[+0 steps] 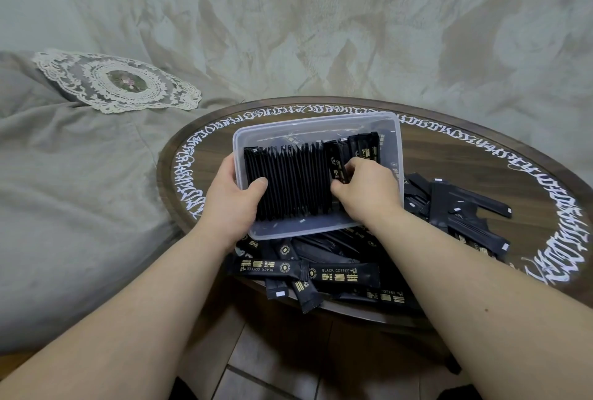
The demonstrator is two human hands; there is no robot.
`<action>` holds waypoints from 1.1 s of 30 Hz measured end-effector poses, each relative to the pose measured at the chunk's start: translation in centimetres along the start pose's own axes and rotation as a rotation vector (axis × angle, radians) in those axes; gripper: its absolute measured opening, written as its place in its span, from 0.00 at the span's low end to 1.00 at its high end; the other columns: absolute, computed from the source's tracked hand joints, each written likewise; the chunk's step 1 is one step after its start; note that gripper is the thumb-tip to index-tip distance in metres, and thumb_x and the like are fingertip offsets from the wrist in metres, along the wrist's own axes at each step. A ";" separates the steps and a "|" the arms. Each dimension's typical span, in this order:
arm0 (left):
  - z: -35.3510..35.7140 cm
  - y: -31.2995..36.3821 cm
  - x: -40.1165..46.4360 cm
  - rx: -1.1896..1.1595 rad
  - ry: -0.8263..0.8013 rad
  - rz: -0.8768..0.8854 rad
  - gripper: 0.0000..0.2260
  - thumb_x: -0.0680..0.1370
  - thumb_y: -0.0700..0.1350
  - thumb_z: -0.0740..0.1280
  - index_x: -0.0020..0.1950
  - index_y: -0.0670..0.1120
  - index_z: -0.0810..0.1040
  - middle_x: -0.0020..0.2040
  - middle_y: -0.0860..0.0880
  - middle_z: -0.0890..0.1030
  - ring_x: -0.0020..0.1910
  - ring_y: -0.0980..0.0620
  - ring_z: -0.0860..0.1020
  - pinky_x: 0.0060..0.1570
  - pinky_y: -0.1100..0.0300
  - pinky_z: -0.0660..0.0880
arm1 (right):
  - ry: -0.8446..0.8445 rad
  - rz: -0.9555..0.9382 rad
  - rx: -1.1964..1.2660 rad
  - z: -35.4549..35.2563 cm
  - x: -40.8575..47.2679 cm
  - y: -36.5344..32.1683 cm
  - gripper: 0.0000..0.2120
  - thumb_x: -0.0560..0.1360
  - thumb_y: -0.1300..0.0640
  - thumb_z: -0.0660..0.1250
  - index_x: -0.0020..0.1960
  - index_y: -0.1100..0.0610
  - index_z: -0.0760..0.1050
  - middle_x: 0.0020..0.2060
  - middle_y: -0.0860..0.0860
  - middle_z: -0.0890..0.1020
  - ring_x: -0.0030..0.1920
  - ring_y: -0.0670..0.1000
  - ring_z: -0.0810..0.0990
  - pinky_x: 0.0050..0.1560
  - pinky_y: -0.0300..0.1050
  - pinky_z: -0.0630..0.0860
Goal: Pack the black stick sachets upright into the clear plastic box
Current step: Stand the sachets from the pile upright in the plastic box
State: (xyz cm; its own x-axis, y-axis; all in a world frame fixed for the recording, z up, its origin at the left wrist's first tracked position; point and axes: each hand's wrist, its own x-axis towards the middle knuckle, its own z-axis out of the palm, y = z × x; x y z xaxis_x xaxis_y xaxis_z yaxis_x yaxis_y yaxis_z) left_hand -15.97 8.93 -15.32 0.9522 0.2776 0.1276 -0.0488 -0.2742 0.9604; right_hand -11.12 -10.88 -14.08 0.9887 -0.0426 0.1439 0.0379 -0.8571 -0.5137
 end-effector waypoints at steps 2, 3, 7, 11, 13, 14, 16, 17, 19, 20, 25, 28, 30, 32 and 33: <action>0.0 0.1 -0.1 -0.005 -0.002 -0.006 0.23 0.69 0.49 0.66 0.64 0.60 0.70 0.57 0.58 0.80 0.58 0.57 0.78 0.62 0.50 0.74 | 0.035 0.023 -0.022 0.0 0.1 0.0 0.07 0.74 0.51 0.66 0.44 0.53 0.71 0.40 0.52 0.78 0.42 0.56 0.72 0.38 0.43 0.66; 0.1 0.2 -0.2 -0.006 -0.004 -0.009 0.23 0.69 0.49 0.66 0.63 0.61 0.70 0.56 0.58 0.80 0.57 0.58 0.78 0.62 0.51 0.74 | 0.059 0.047 -0.019 0.0 0.1 -0.1 0.07 0.74 0.51 0.66 0.44 0.53 0.70 0.41 0.52 0.77 0.41 0.55 0.72 0.38 0.43 0.66; 0.3 0.3 -0.4 -0.010 0.003 0.002 0.21 0.74 0.43 0.67 0.62 0.61 0.69 0.56 0.58 0.79 0.57 0.58 0.77 0.62 0.53 0.73 | 0.084 0.090 0.014 0.1 0.2 -0.2 0.10 0.73 0.50 0.67 0.45 0.55 0.68 0.40 0.52 0.76 0.41 0.56 0.72 0.38 0.44 0.67; 0.2 0.2 -0.1 0.000 0.021 -0.018 0.20 0.72 0.46 0.67 0.59 0.64 0.69 0.56 0.59 0.79 0.58 0.57 0.77 0.63 0.50 0.73 | 0.049 0.066 0.049 0.1 0.1 -0.2 0.11 0.72 0.49 0.66 0.47 0.55 0.70 0.42 0.52 0.78 0.44 0.56 0.74 0.40 0.44 0.68; 0.2 0.2 -0.1 -0.002 0.023 -0.025 0.20 0.69 0.49 0.66 0.58 0.66 0.70 0.56 0.59 0.79 0.58 0.57 0.77 0.63 0.49 0.73 | 0.037 0.058 0.055 -0.1 0.1 -0.1 0.12 0.72 0.48 0.66 0.50 0.54 0.72 0.43 0.52 0.78 0.45 0.56 0.74 0.41 0.44 0.68; 0.2 0.2 -0.1 -0.003 0.020 -0.024 0.20 0.69 0.49 0.66 0.59 0.65 0.70 0.57 0.59 0.79 0.58 0.57 0.77 0.63 0.49 0.73 | 0.031 0.056 0.054 -0.1 0.0 -0.1 0.12 0.72 0.48 0.66 0.51 0.54 0.72 0.43 0.52 0.77 0.45 0.56 0.74 0.41 0.44 0.68; 0.1 0.2 -0.2 -0.004 0.019 -0.023 0.20 0.70 0.48 0.66 0.60 0.64 0.69 0.57 0.59 0.79 0.58 0.57 0.77 0.63 0.48 0.73 | 0.020 0.054 0.051 -0.2 -0.1 -0.2 0.12 0.71 0.48 0.65 0.51 0.53 0.71 0.43 0.51 0.77 0.45 0.55 0.74 0.41 0.44 0.68; 0.1 0.2 -0.2 -0.004 0.020 -0.023 0.20 0.71 0.48 0.66 0.60 0.64 0.69 0.57 0.59 0.79 0.58 0.56 0.77 0.63 0.48 0.73 | 0.020 0.053 0.049 -0.2 -0.1 -0.2 0.10 0.71 0.49 0.65 0.49 0.53 0.70 0.42 0.51 0.77 0.45 0.56 0.74 0.40 0.44 0.68; 0.0 0.2 -0.2 -0.002 0.017 -0.026 0.20 0.72 0.47 0.66 0.59 0.64 0.68 0.56 0.58 0.79 0.58 0.56 0.77 0.63 0.48 0.73 | 0.035 0.045 0.030 -0.2 -0.2 -0.2 0.08 0.72 0.51 0.64 0.45 0.54 0.68 0.40 0.52 0.77 0.43 0.57 0.74 0.38 0.45 0.67; 0.0 0.3 -0.2 -0.003 0.017 -0.027 0.20 0.72 0.47 0.67 0.59 0.65 0.68 0.56 0.59 0.79 0.58 0.56 0.77 0.63 0.48 0.73 | 0.047 0.040 0.016 -0.2 -0.2 -0.2 0.07 0.73 0.53 0.64 0.45 0.55 0.68 0.39 0.52 0.76 0.42 0.57 0.74 0.37 0.45 0.67; 0.1 0.3 -0.3 -0.002 0.018 -0.021 0.22 0.70 0.48 0.66 0.63 0.61 0.69 0.57 0.58 0.79 0.58 0.57 0.77 0.63 0.50 0.73 | 0.080 0.016 0.039 -0.3 -0.3 -0.2 0.10 0.75 0.51 0.65 0.51 0.54 0.67 0.40 0.51 0.76 0.44 0.57 0.74 0.39 0.45 0.68; 0.1 0.3 -0.2 -0.002 0.032 -0.020 0.19 0.76 0.42 0.66 0.61 0.61 0.68 0.55 0.59 0.78 0.57 0.56 0.77 0.63 0.51 0.73 | 0.104 0.011 0.136 -0.3 -0.6 -0.3 0.16 0.74 0.50 0.66 0.56 0.54 0.66 0.40 0.50 0.79 0.42 0.56 0.75 0.40 0.46 0.69; 0.1 0.3 -0.1 -0.003 0.031 -0.020 0.19 0.76 0.42 0.66 0.61 0.61 0.68 0.55 0.59 0.78 0.57 0.57 0.77 0.62 0.52 0.73 | 0.111 0.009 0.146 -0.4 -0.8 -0.2 0.14 0.73 0.50 0.66 0.52 0.53 0.64 0.40 0.51 0.79 0.41 0.56 0.75 0.40 0.46 0.68; 0.1 0.3 -0.1 -0.002 0.027 -0.016 0.20 0.73 0.45 0.67 0.62 0.61 0.69 0.56 0.58 0.79 0.57 0.57 0.77 0.62 0.52 0.73 | 0.083 0.002 0.091 -0.3 -0.9 -0.1 0.10 0.73 0.50 0.65 0.48 0.53 0.66 0.40 0.51 0.78 0.42 0.56 0.74 0.40 0.45 0.68; 0.1 0.2 -0.1 -0.003 0.026 -0.018 0.21 0.71 0.46 0.66 0.62 0.61 0.69 0.57 0.58 0.79 0.57 0.57 0.77 0.62 0.51 0.73 | 0.069 -0.003 0.062 -0.2 -0.9 0.0 0.08 0.73 0.50 0.64 0.46 0.53 0.68 0.40 0.51 0.78 0.42 0.56 0.74 0.40 0.45 0.67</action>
State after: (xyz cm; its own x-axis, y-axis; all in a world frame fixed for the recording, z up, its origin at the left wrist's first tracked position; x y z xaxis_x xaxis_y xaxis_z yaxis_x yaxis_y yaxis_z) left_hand -16.08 8.73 -15.13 0.9448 0.3060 0.1171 -0.0331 -0.2664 0.9633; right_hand -12.07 -10.98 -14.07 0.9763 -0.0772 0.2021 0.0518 -0.8238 -0.5645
